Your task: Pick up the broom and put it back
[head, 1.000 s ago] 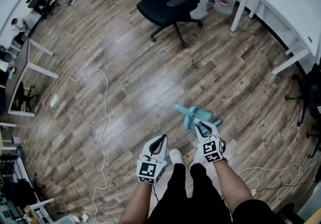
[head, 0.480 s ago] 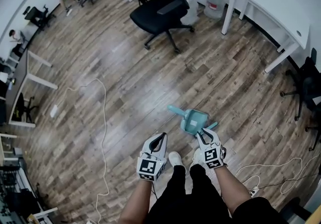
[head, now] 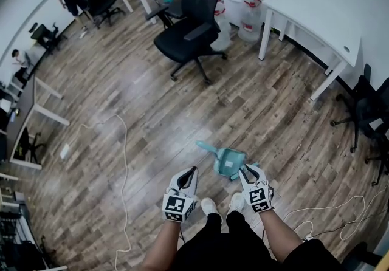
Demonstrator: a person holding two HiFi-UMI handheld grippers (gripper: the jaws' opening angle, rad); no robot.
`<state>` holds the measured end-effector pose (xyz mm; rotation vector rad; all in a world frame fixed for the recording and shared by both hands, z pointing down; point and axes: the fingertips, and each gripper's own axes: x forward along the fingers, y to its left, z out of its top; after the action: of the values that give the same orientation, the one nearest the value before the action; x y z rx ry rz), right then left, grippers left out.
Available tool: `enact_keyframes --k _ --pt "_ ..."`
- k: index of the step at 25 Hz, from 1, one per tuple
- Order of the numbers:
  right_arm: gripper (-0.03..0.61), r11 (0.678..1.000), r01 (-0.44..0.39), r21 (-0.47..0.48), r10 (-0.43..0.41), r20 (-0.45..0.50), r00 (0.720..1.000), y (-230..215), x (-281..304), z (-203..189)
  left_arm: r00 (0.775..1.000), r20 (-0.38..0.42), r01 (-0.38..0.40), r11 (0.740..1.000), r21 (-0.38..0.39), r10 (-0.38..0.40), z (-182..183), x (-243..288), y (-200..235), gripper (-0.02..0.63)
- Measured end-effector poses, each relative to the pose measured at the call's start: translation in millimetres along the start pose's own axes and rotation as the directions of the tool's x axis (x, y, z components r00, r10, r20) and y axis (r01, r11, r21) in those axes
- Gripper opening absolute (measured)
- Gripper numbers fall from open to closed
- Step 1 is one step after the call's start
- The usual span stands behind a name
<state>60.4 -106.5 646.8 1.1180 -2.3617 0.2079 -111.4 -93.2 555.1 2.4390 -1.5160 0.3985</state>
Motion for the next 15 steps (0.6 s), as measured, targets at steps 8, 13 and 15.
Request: enact_keyframes --k 8,13,15 --pt "0.087 0.999 0.035 0.005 -0.036 0.087 0.996 -14.4 -31.9 50.1 0.998 0.034 0.050 0.998 0.042 -0.051 21.4 4.5 -14.0 0.019" --pt "0.087 0.998 0.065 0.015 -0.067 0.178 0.982 -30.4 -54.3 95.2 0.996 0.078 0.046 0.998 0.046 -0.049 39.1 7.7 -13.5 0.020" --pt "0.087 0.997 0.077 0.014 -0.078 0.213 0.974 -36.8 -60.9 113.6 0.994 0.087 0.055 0.997 0.049 -0.059 49.8 11.1 -15.7 0.018"
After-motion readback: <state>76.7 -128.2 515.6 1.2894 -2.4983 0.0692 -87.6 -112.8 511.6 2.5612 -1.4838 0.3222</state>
